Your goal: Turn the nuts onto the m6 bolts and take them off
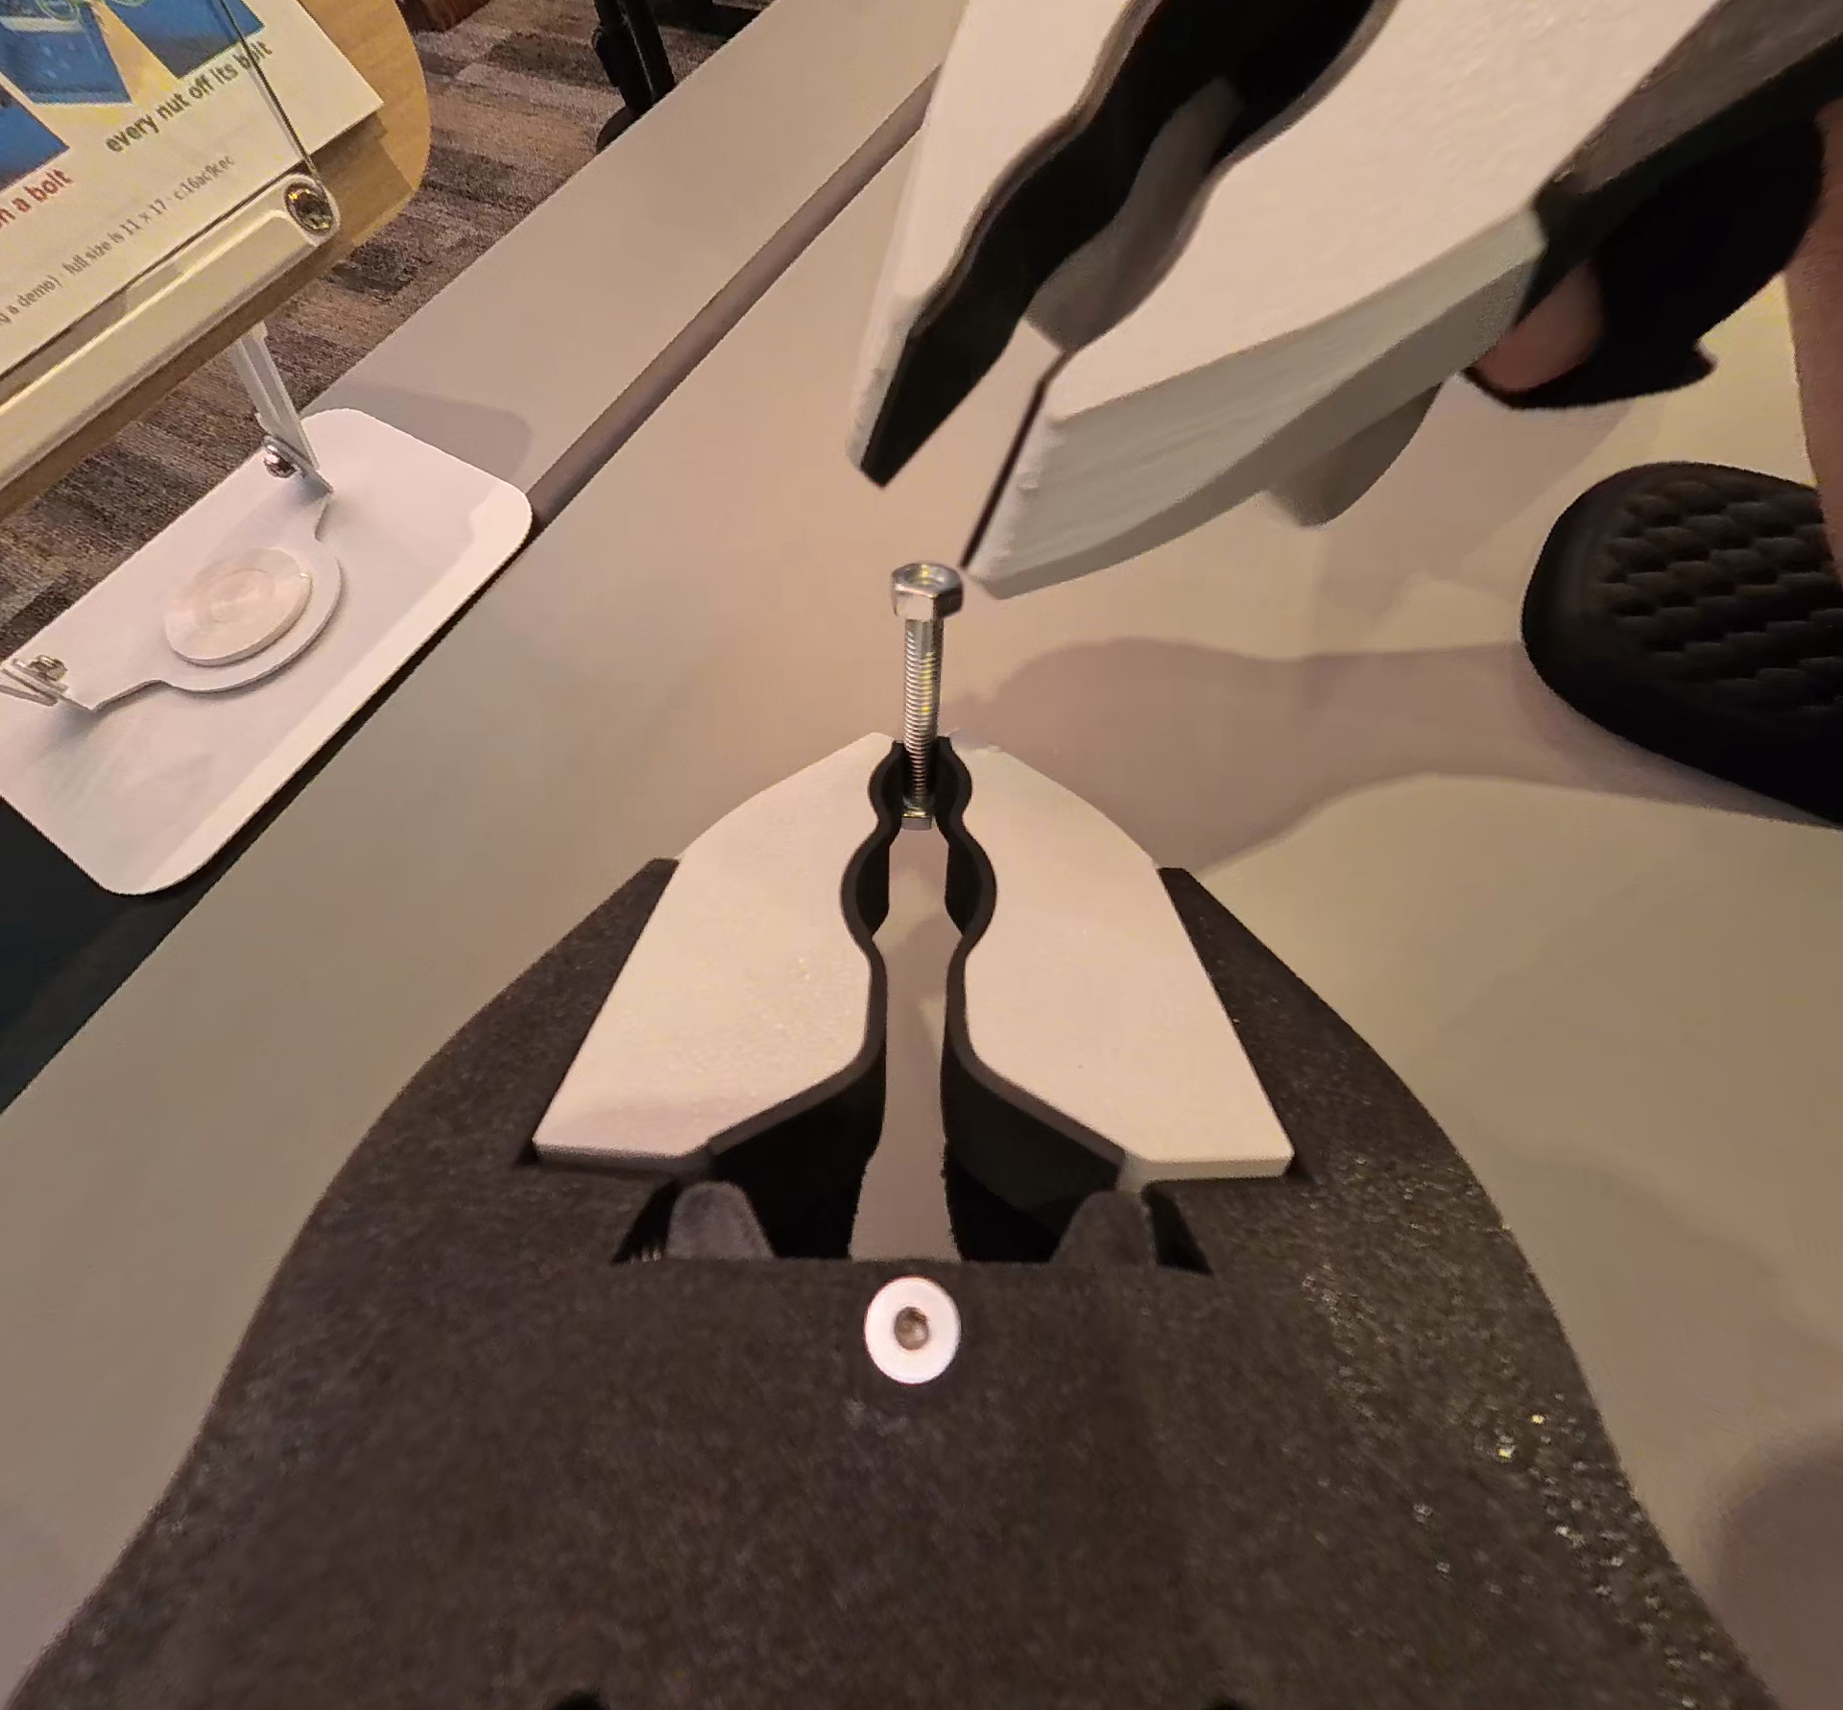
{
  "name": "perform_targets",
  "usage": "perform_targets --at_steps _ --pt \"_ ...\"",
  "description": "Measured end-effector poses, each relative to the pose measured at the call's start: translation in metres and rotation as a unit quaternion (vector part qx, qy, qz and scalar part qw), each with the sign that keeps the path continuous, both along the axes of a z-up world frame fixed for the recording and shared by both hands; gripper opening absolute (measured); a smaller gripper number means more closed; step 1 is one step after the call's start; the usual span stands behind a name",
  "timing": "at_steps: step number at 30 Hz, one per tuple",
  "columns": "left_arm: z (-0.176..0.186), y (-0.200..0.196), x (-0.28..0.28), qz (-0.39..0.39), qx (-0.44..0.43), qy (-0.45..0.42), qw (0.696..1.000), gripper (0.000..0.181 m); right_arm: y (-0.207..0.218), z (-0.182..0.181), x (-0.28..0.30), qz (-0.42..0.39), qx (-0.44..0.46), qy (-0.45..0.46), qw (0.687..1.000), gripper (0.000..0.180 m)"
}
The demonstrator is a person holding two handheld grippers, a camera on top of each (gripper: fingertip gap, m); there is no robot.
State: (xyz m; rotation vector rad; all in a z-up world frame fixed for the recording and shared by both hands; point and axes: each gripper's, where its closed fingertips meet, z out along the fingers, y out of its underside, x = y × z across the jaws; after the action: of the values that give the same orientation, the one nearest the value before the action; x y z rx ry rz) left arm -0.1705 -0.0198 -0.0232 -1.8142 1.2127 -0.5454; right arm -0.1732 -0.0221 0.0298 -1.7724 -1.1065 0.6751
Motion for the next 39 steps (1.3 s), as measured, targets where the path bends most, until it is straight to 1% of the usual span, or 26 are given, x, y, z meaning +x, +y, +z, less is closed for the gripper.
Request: perform_targets --at_steps 2,4,5,8,10,14,18,23,28,32,39 --pt "0.001 -0.003 0.002 -0.014 0.001 -0.005 1.0 0.005 -0.008 0.004 0.003 0.031 0.013 -0.008 0.999 0.024" --pt "0.004 -0.009 0.009 -0.047 0.015 -0.018 0.999 0.005 -0.02 0.002 0.012 0.076 0.043 -0.043 0.995 0.025" --pt "0.003 -0.011 0.011 -0.056 0.021 -0.019 0.998 0.005 -0.026 0.0 0.017 0.096 0.068 -0.066 0.991 0.029" --pt "-0.004 -0.02 0.019 -0.092 0.025 -0.007 0.995 0.005 -0.039 -0.006 0.031 0.142 0.161 -0.137 0.967 0.031" --pt "-0.009 -0.029 0.023 -0.122 0.016 -0.002 0.992 0.005 -0.047 -0.009 0.036 0.166 0.19 -0.156 0.955 0.028" --pt "-0.016 -0.05 0.029 -0.18 -0.011 0.006 0.984 0.005 -0.058 -0.014 0.04 0.195 0.175 -0.157 0.952 0.024" --pt "-0.022 -0.057 0.031 -0.198 -0.015 0.022 0.98 0.005 -0.064 -0.025 0.043 0.213 0.159 -0.183 0.947 0.019" --pt "-0.029 -0.062 0.031 -0.207 -0.02 0.044 0.977 0.005 -0.063 -0.039 0.041 0.216 0.148 -0.224 0.939 0.018" --pt "-0.033 -0.064 0.031 -0.21 -0.02 0.058 0.976 0.005 -0.064 -0.046 0.038 0.219 0.145 -0.245 0.933 0.018" --pt "-0.034 -0.064 0.031 -0.21 -0.019 0.061 0.976 0.005 -0.066 -0.049 0.036 0.226 0.135 -0.243 0.934 0.013" --pt "-0.03 -0.062 0.03 -0.202 -0.009 0.061 0.977 0.005 -0.061 -0.051 0.035 0.219 0.13 -0.243 0.936 0.01"
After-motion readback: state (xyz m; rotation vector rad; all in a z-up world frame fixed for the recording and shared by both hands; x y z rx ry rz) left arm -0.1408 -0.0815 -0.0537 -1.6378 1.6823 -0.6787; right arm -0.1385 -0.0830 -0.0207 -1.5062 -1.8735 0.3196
